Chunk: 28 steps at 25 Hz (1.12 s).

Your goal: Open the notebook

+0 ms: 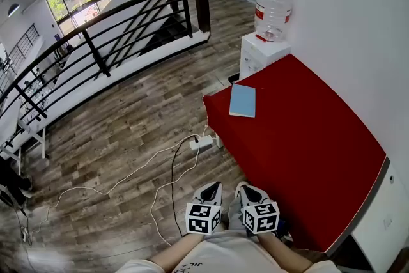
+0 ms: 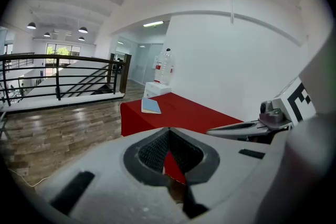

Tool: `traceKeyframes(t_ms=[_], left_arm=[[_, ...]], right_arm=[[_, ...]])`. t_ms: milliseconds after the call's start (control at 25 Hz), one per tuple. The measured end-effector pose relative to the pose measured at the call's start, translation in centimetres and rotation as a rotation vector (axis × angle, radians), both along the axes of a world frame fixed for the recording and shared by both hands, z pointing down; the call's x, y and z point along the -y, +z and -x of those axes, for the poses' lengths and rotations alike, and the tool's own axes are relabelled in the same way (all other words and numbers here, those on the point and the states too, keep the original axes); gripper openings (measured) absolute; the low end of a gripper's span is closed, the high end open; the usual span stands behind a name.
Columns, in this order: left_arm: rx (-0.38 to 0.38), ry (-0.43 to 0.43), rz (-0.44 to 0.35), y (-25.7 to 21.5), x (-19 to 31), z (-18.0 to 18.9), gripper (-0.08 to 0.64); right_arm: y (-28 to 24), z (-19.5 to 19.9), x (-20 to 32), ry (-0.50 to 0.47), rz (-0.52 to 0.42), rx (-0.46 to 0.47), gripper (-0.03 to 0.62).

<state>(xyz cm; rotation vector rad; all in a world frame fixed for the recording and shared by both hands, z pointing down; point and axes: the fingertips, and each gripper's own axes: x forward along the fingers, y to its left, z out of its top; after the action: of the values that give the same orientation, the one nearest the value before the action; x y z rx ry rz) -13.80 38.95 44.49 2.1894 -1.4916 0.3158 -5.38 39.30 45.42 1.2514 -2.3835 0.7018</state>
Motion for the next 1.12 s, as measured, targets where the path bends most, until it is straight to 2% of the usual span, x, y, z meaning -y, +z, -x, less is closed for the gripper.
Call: traceKeyframes(t_ms=[520, 1120], left_arm=[[0.022, -0.037, 0.028, 1.1, 11.8, 0.2, 0.006], [0.041, -0.096, 0.037, 0.1, 26.4, -1.3, 0.006]], right_arm=[[0.7, 0.0, 12.8, -0.031, 0.011, 0.015, 0.006], [0.0, -1.5, 27.7, -0.085, 0.023, 0.020, 0.006]])
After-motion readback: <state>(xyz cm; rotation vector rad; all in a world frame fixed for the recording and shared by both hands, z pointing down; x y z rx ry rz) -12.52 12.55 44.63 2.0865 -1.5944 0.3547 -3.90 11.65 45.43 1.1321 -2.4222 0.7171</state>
